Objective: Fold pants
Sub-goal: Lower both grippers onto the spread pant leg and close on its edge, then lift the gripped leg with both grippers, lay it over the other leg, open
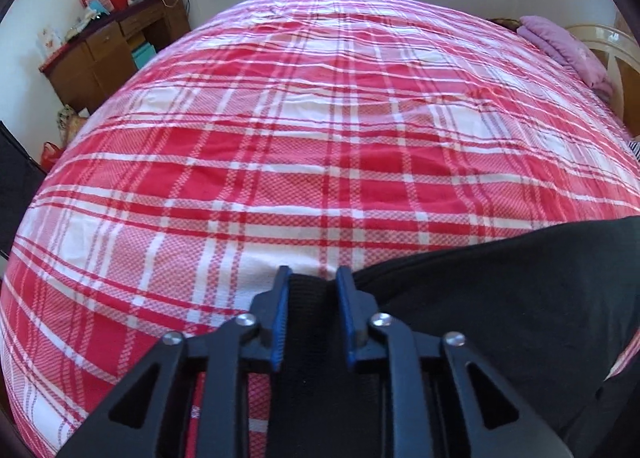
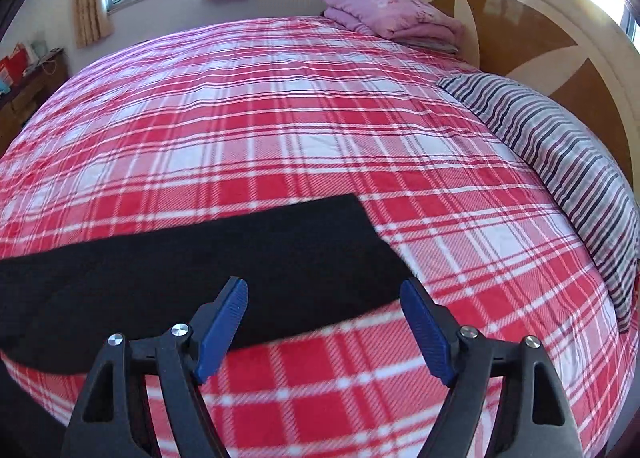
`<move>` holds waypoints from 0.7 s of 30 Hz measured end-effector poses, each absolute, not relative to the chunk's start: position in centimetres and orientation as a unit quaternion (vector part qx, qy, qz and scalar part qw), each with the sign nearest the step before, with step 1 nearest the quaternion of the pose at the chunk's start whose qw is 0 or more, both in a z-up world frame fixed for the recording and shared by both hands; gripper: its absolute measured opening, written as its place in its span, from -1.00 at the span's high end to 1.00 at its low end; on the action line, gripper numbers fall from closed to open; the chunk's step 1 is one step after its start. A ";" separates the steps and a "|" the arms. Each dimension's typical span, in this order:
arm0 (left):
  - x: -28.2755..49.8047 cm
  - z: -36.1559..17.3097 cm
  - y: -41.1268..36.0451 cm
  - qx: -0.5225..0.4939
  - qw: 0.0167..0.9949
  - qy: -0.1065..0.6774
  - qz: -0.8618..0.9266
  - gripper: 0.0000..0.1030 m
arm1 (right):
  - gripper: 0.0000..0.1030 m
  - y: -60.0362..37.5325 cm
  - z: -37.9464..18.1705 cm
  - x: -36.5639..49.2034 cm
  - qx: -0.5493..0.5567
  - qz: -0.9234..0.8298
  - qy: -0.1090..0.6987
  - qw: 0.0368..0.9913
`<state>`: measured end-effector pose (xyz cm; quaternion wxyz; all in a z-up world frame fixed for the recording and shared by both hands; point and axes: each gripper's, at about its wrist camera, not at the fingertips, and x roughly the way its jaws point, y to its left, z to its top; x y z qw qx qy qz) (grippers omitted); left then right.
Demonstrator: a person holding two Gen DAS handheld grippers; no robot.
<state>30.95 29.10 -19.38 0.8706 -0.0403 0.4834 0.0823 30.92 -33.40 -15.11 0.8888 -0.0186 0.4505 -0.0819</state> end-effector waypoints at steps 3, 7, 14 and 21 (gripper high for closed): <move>31.3 -19.5 29.0 -0.040 0.870 0.485 0.084 0.59 | -0.43 -34.7 -15.7 33.7 -0.024 -0.090 0.453 0.887; 31.7 -19.9 29.3 -0.047 0.871 0.482 0.084 0.59 | -0.42 -36.1 -17.2 37.3 -0.034 -0.095 0.472 0.876; 32.4 -20.3 29.0 -0.034 0.869 0.485 0.091 0.60 | -0.37 -39.1 -19.4 41.8 0.008 -0.077 0.501 0.862; 32.4 -20.7 29.0 -0.032 0.876 0.473 0.090 0.60 | 0.36 -39.3 -21.1 42.3 0.050 -0.023 0.521 0.852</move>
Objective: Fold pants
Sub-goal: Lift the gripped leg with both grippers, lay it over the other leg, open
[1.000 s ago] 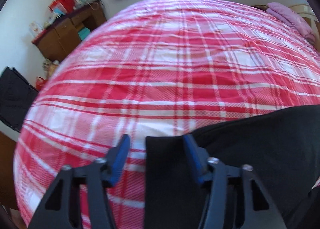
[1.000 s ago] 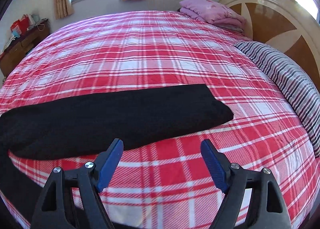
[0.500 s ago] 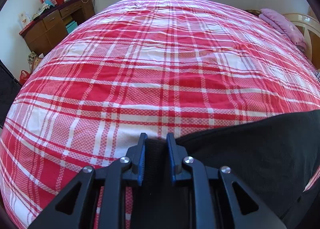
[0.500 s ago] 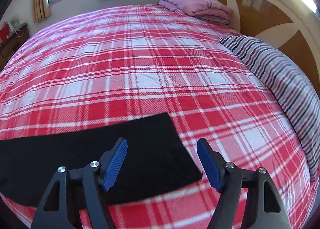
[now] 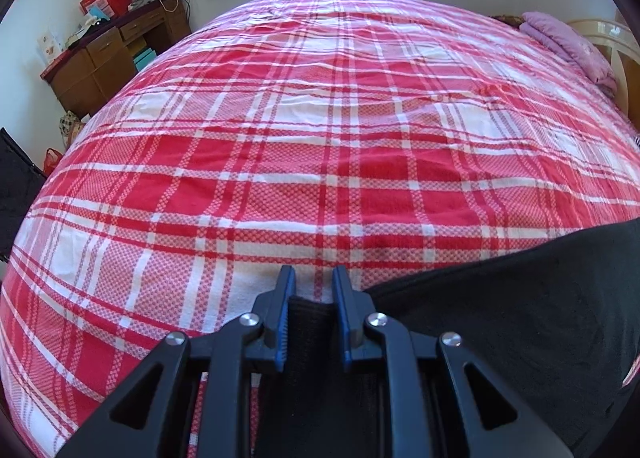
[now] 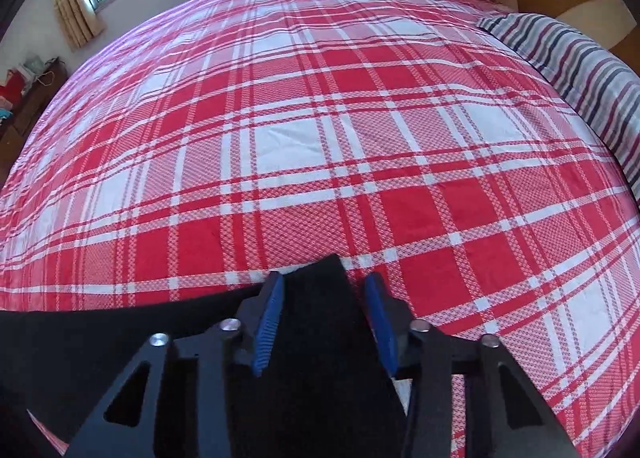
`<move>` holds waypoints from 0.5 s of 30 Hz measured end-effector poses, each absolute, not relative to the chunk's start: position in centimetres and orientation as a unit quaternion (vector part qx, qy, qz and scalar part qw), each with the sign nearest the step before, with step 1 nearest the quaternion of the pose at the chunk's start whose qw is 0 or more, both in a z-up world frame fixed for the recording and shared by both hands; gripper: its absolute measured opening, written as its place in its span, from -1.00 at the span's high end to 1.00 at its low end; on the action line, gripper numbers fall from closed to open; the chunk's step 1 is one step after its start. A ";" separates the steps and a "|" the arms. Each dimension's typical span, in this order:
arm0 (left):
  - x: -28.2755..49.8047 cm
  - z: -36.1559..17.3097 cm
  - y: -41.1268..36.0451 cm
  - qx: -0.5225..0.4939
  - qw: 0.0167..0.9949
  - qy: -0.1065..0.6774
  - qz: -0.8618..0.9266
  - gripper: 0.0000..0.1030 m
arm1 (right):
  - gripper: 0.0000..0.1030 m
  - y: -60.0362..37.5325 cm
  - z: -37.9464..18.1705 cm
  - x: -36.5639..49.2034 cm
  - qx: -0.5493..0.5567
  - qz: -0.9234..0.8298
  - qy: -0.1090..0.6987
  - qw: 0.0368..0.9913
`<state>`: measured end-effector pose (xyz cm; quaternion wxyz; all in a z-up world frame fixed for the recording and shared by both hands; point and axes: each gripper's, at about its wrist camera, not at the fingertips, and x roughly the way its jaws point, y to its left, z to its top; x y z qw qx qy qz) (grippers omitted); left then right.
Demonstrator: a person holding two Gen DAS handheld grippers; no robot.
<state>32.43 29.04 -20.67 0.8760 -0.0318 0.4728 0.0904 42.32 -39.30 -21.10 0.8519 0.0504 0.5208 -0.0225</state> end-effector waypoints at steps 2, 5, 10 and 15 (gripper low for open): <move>32.3 -20.7 29.3 -0.041 0.878 0.470 0.086 0.62 | 0.66 -39.1 -21.0 42.2 0.053 -0.017 0.517 0.854; 32.0 -20.5 29.6 -0.051 0.880 0.466 0.078 0.71 | 0.83 -37.9 -20.3 41.6 0.022 -0.018 0.510 0.859; 31.3 -19.4 29.8 -0.065 0.887 0.453 0.064 0.75 | 0.85 -36.6 -17.0 39.0 -0.005 -0.002 0.461 0.887; 29.8 -17.4 30.2 -0.077 0.902 0.421 0.052 0.75 | 0.85 -36.2 -13.4 36.0 -0.012 0.003 0.416 0.909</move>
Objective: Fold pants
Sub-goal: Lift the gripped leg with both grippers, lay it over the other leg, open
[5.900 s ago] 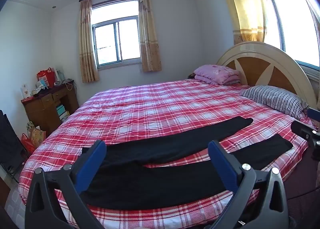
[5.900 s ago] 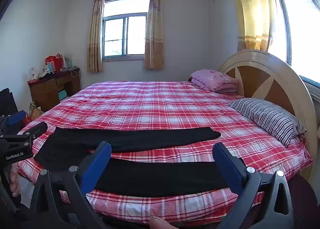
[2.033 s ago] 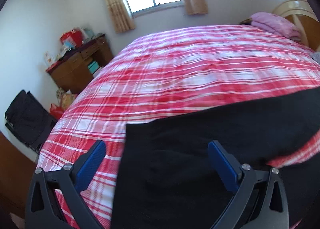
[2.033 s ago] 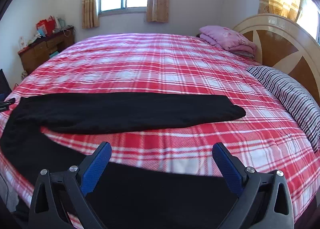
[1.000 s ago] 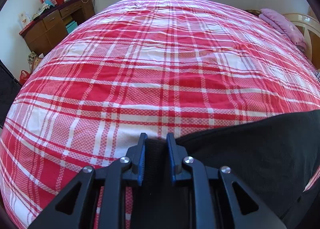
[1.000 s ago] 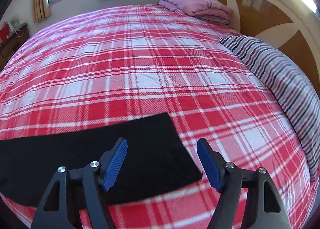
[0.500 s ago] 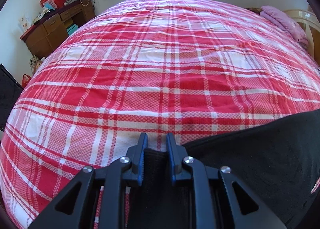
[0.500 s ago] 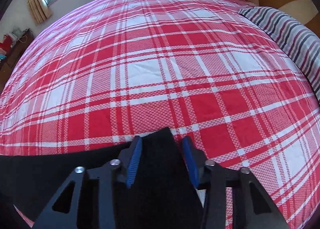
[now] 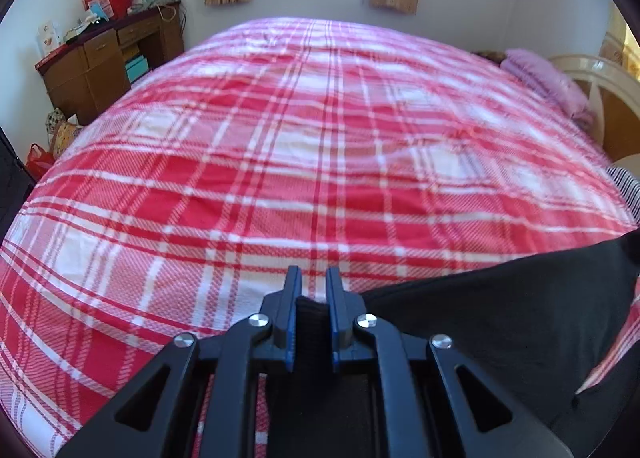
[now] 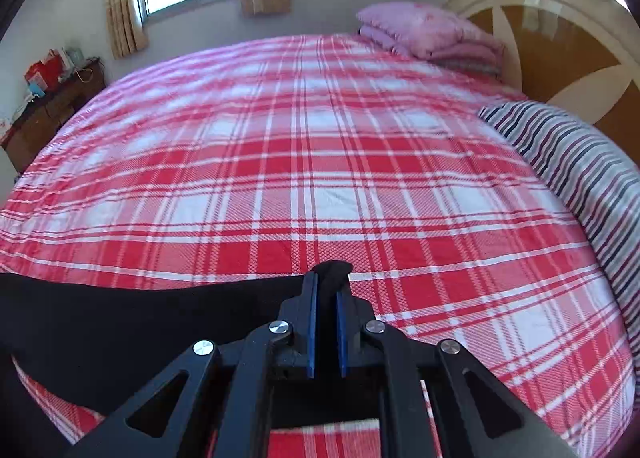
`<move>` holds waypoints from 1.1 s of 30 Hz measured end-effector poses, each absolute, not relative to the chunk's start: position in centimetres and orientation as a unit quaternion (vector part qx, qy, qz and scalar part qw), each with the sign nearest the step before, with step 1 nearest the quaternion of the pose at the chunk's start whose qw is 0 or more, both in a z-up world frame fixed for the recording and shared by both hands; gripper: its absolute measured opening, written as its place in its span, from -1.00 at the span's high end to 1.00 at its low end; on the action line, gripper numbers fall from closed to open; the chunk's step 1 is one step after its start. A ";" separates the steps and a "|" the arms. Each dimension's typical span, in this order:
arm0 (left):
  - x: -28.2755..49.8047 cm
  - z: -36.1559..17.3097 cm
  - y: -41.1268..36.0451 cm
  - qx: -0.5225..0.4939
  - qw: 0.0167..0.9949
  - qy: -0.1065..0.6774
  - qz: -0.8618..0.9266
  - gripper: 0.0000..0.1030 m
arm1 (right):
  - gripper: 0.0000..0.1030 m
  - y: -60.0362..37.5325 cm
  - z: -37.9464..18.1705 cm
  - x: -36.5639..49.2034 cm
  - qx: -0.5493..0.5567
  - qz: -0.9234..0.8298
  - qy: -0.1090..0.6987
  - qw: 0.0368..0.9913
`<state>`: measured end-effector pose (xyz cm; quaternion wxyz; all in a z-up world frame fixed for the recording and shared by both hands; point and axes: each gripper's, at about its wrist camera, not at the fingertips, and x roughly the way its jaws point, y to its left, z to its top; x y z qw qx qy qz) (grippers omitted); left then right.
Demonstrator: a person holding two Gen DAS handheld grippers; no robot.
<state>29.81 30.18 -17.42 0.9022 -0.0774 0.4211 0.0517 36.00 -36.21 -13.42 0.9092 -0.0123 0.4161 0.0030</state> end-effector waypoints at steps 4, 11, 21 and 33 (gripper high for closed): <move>29.2 -16.5 30.3 -0.088 0.909 0.404 0.044 0.75 | 0.85 -36.7 -11.0 32.9 0.000 0.005 0.381 0.925; 27.2 -15.0 30.9 -0.104 0.925 0.363 0.029 0.75 | 0.86 -37.6 -7.4 26.3 0.019 0.032 0.310 0.950; 21.1 -12.5 31.5 -0.133 0.943 0.306 -0.006 0.75 | 0.88 -40.2 -7.5 17.5 0.053 0.030 0.282 0.957; 12.7 -15.3 30.9 -0.108 0.948 0.294 -0.055 0.74 | 0.91 -42.6 -12.7 9.6 0.069 0.018 0.343 0.936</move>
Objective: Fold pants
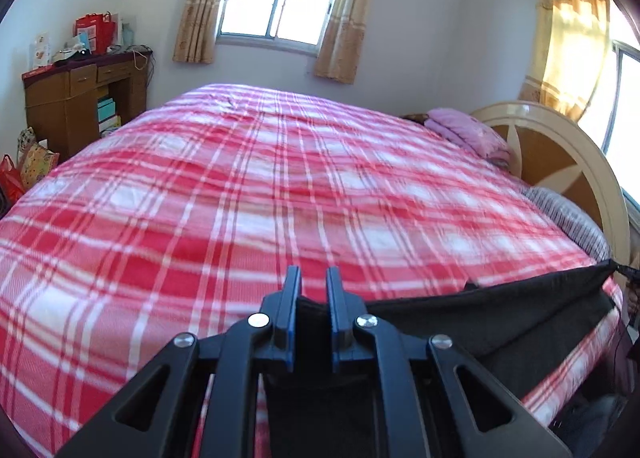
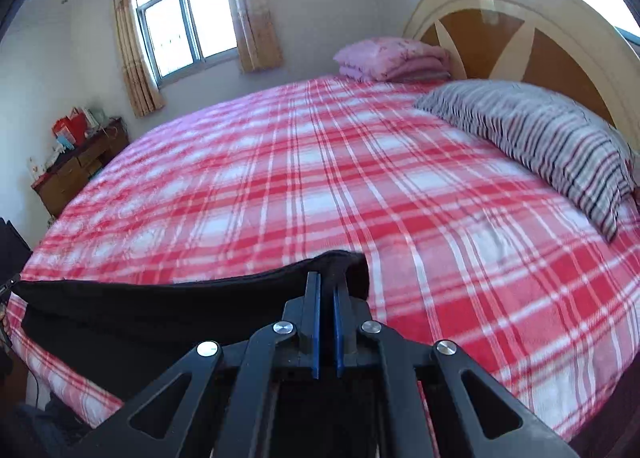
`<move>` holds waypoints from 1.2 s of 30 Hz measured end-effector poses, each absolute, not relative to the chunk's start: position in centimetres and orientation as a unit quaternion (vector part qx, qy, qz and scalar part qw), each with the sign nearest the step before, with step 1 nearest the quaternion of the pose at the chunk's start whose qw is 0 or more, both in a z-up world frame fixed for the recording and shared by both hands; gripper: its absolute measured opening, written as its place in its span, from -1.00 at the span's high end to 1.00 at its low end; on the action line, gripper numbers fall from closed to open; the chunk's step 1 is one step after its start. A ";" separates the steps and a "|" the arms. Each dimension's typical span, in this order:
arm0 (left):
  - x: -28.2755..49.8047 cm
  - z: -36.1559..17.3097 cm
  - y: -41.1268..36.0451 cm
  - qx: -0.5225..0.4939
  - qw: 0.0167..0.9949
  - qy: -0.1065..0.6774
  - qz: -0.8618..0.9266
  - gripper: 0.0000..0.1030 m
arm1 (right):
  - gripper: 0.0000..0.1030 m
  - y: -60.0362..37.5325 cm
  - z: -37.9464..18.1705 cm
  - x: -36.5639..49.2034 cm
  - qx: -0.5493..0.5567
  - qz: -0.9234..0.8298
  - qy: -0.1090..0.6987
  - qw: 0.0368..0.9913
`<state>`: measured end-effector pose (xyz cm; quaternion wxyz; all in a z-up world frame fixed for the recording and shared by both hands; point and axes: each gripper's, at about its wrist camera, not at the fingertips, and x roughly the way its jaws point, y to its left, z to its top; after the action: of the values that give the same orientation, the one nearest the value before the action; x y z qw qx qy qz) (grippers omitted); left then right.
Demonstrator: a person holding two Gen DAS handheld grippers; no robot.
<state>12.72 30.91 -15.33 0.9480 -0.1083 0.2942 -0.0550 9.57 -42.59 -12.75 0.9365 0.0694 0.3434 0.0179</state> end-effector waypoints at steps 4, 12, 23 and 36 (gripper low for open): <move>10.4 -17.1 30.5 -0.082 0.947 0.306 -0.054 0.67 | 0.90 -42.8 -15.1 8.7 0.054 0.019 0.402 0.914; 5.8 -18.4 34.5 -0.104 0.947 0.305 0.001 0.67 | 0.79 -43.3 -14.8 6.9 0.019 -0.008 0.423 0.906; 6.0 -18.3 31.6 -0.115 0.936 0.332 -0.032 0.66 | -0.25 -37.2 -10.7 5.8 -0.015 0.005 0.383 0.923; 6.9 -20.5 30.6 -0.138 0.917 0.373 -0.011 0.29 | -0.25 -12.5 -18.6 5.5 -0.241 0.208 0.393 0.863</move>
<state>6.93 30.64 -20.48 0.9173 -0.1382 0.3732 -0.0115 5.50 -12.45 -18.59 0.8625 -0.2408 0.3935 0.2081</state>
